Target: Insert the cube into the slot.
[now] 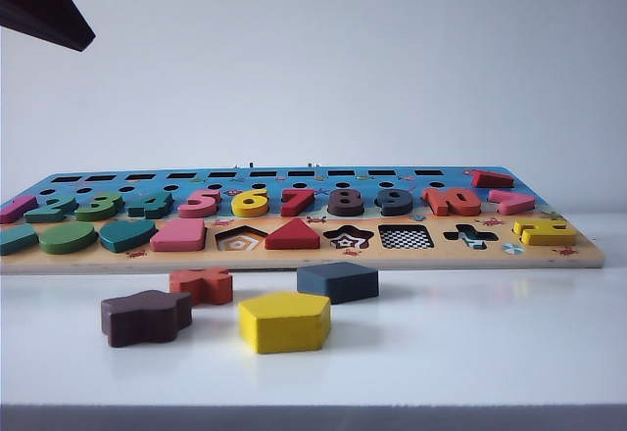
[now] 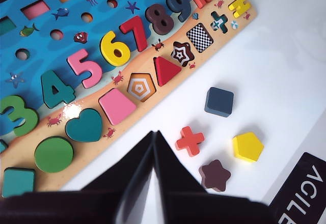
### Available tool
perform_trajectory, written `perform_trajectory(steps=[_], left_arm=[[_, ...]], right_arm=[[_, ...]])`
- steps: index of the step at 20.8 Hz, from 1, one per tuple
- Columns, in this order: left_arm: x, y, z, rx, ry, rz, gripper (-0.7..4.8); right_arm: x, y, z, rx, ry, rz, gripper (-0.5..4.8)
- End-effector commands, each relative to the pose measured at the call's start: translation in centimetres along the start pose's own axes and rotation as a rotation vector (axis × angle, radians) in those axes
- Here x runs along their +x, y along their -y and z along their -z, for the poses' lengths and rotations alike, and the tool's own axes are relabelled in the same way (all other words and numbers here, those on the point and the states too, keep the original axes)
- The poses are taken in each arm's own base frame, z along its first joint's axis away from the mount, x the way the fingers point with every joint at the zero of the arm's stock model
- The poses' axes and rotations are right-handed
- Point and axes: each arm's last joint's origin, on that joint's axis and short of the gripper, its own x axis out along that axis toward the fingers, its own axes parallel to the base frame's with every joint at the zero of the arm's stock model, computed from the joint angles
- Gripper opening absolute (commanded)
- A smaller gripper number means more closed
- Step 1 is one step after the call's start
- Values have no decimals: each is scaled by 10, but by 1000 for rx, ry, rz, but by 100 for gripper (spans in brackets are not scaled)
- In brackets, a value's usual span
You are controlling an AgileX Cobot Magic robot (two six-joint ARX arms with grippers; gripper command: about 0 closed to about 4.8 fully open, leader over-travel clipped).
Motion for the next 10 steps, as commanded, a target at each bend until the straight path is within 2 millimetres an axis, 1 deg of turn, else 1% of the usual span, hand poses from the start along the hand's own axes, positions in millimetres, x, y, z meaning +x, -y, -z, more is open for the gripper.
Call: perform_trajectory(steps=[1, 2, 4, 5, 6, 7, 8, 10], left_arm=[[-1, 0, -2, 5, 11, 5, 17], [-1, 0, -1, 5, 10, 5, 17], [-1, 0, -2, 5, 11, 5, 17], [-1, 0, -1, 5, 10, 5, 17], [-1, 0, -1, 5, 10, 5, 17], [-1, 0, -2, 5, 11, 5, 17], [-1, 0, -1, 5, 10, 5, 17], [-1, 0, -1, 4, 6, 5, 17]], right_arm=[[33, -5, -10, -42, -117, 113, 190], [42, -7, -13, -28, -132, 115, 192], [62, -11, -18, 38, -157, 133, 212], [79, -14, -20, 141, -178, 150, 236], [86, -15, -21, 182, -193, 149, 252], [94, -16, -21, 211, -217, 147, 279], [106, -15, -20, 249, -254, 157, 333], [119, -12, -18, 313, -294, 177, 404]])
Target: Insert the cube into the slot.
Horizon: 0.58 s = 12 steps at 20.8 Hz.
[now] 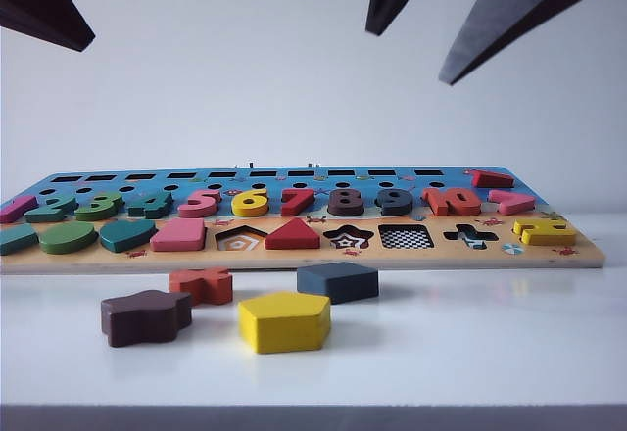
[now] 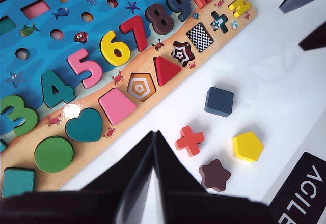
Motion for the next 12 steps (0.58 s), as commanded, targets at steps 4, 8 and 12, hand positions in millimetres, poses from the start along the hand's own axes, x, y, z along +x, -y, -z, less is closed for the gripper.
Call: perform_trajectory(steps=[4, 8, 12], left_arm=[[-1, 0, 2, -3, -21, 6, 17], [-1, 0, 1, -1, -13, 5, 17], [-1, 0, 1, 1, -9, 5, 17]], right_arm=[[24, 2, -7, 122, -66, 23, 419], [42, 3, -10, 129, -108, 53, 418], [70, -8, -9, 87, -180, 63, 415]])
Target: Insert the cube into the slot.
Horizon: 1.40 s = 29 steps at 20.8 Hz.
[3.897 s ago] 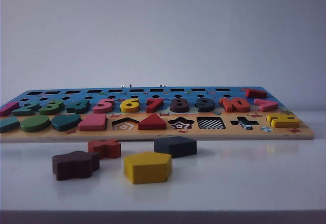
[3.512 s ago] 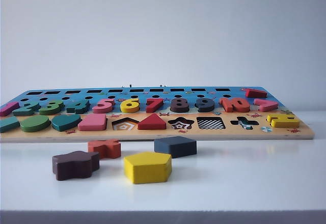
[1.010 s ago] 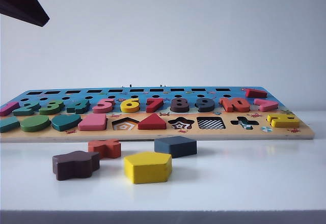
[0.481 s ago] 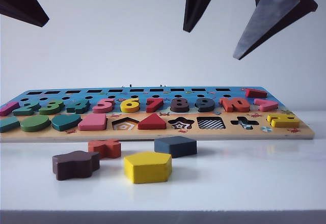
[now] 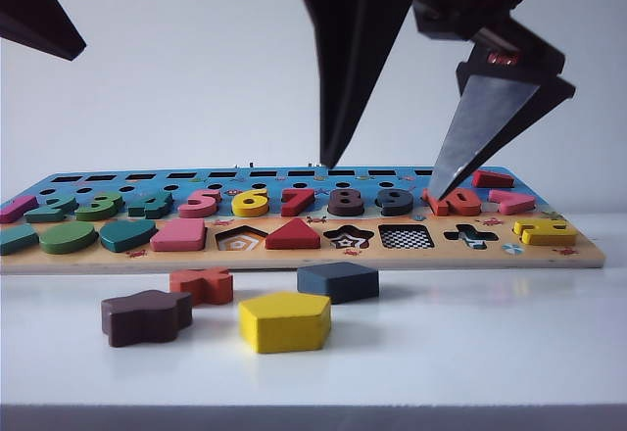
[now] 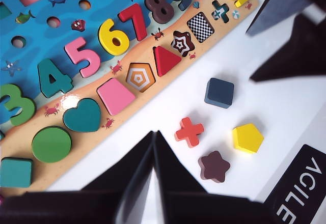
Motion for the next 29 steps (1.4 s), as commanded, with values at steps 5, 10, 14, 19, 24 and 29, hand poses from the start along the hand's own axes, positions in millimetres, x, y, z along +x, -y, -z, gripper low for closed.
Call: perform_trajectory(steps=[5, 10, 14, 19, 24, 29], left_arm=[[-1, 0, -2, 9, 22, 5, 17], [-1, 0, -2, 9, 22, 5, 17], [-1, 0, -5, 16, 48, 4, 17], [-1, 0, -10, 28, 95, 3, 17], [-1, 0, -10, 29, 98, 3, 17], [-1, 0, -10, 29, 98, 3, 17]], right_arm=[[28, -24, -2, -81, -6, 33, 406], [43, -27, -3, -97, -7, 110, 375], [50, -27, -5, -97, -10, 112, 340], [56, -27, -5, -97, -23, 118, 311], [57, -27, -5, -100, -28, 119, 241], [57, -27, -5, -101, -28, 119, 190]])
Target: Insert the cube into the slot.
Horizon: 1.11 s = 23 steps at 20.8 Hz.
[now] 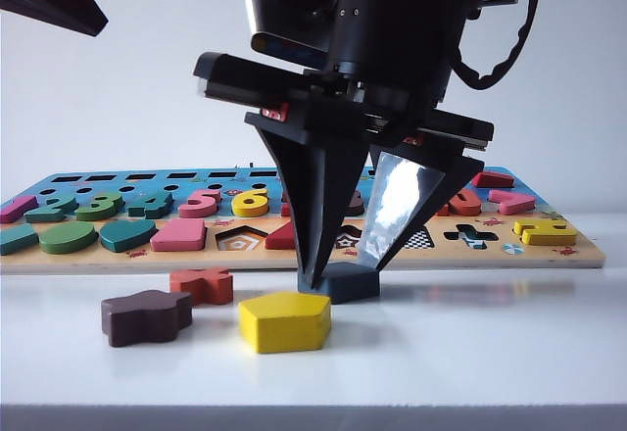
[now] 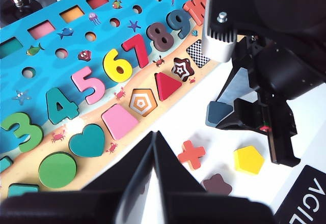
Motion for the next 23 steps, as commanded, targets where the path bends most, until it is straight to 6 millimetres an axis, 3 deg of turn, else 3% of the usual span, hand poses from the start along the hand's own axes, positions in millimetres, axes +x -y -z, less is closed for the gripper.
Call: perform_trajectory(steps=[1, 5, 8, 15, 18, 23], left_arm=[[-1, 0, -2, 8, 18, 5, 17], [-1, 0, -2, 8, 18, 5, 17], [-1, 0, -2, 8, 18, 5, 17], [-1, 0, -2, 8, 18, 5, 17], [-1, 0, -2, 8, 18, 5, 17], [-1, 0, -2, 8, 19, 5, 17]], right_arm=[[-2, -1, -2, -2, 15, -2, 175], [-3, -1, -2, -1, 19, -7, 141], [-14, -1, -4, 1, 46, -17, 110], [-84, -3, -25, 44, 228, -28, 28], [-97, 2, -26, 64, 259, 22, -5], [-104, 21, -24, 117, 249, 56, -5]])
